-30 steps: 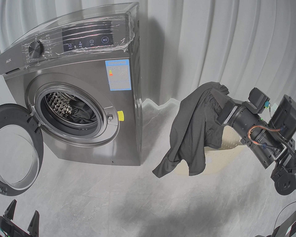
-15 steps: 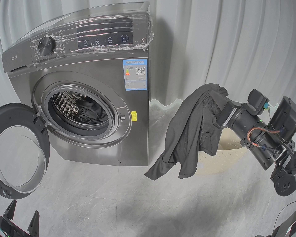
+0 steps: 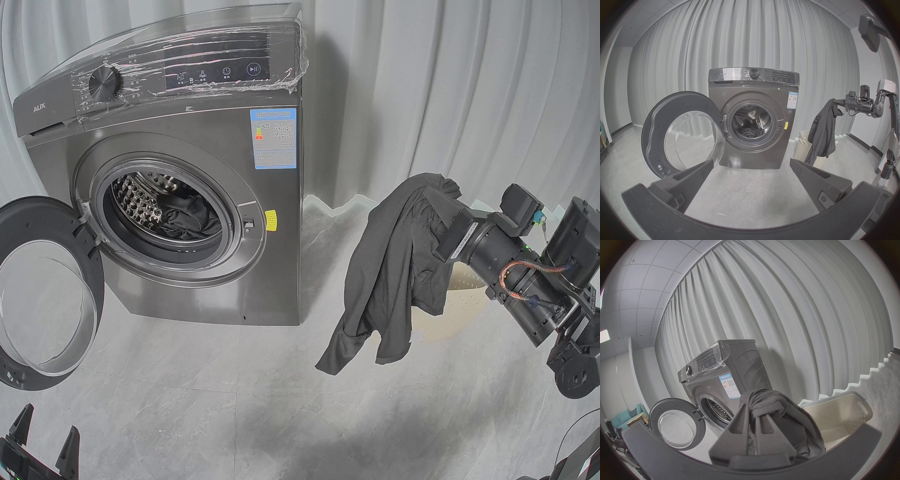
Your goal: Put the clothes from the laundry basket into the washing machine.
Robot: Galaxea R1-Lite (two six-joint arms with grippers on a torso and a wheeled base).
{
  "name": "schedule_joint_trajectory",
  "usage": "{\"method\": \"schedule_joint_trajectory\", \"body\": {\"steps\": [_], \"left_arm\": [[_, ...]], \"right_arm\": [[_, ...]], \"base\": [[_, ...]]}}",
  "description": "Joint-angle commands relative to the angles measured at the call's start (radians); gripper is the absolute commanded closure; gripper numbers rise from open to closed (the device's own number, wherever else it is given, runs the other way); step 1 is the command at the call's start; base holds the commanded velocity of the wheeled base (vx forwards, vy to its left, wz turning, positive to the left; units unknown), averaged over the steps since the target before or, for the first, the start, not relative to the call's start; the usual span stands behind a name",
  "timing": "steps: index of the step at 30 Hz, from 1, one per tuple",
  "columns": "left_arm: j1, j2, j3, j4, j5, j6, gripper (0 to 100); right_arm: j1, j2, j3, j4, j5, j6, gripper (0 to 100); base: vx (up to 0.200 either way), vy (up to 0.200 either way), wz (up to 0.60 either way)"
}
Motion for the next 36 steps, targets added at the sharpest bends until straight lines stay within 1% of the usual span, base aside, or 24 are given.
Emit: {"method": "schedule_joint_trajectory", "body": {"steps": [1, 20, 29, 35, 36], "left_arm": [[0.001, -0.015, 0.015, 0.000, 0.000, 0.000, 0], [0.001, -0.015, 0.015, 0.001, 0.000, 0.000, 0], [-0.001, -0.015, 0.015, 0.001, -0.002, 0.001, 0], [-0.001, -0.015, 0.015, 0.001, -0.002, 0.000, 0], [-0.001, -0.015, 0.015, 0.001, 0.000, 0.000, 0]], "right_arm": [[0.000, 0.006, 0.006, -0.001, 0.001, 0.001, 100], [0.002, 0.006, 0.009, -0.001, 0.001, 0.001, 100], [0.002, 0.008, 0.010, -0.001, 0.001, 0.001, 100], [0.002, 0.008, 0.010, -0.001, 0.001, 0.001, 100], [0.002, 0.008, 0.010, -0.001, 0.001, 0.002, 100]], "base": [[0.000, 0.200, 0.00], [0.000, 0.200, 0.00], [0.000, 0.000, 0.00], [-0.200, 0.000, 0.00], [0.000, 0.000, 0.00]]}}
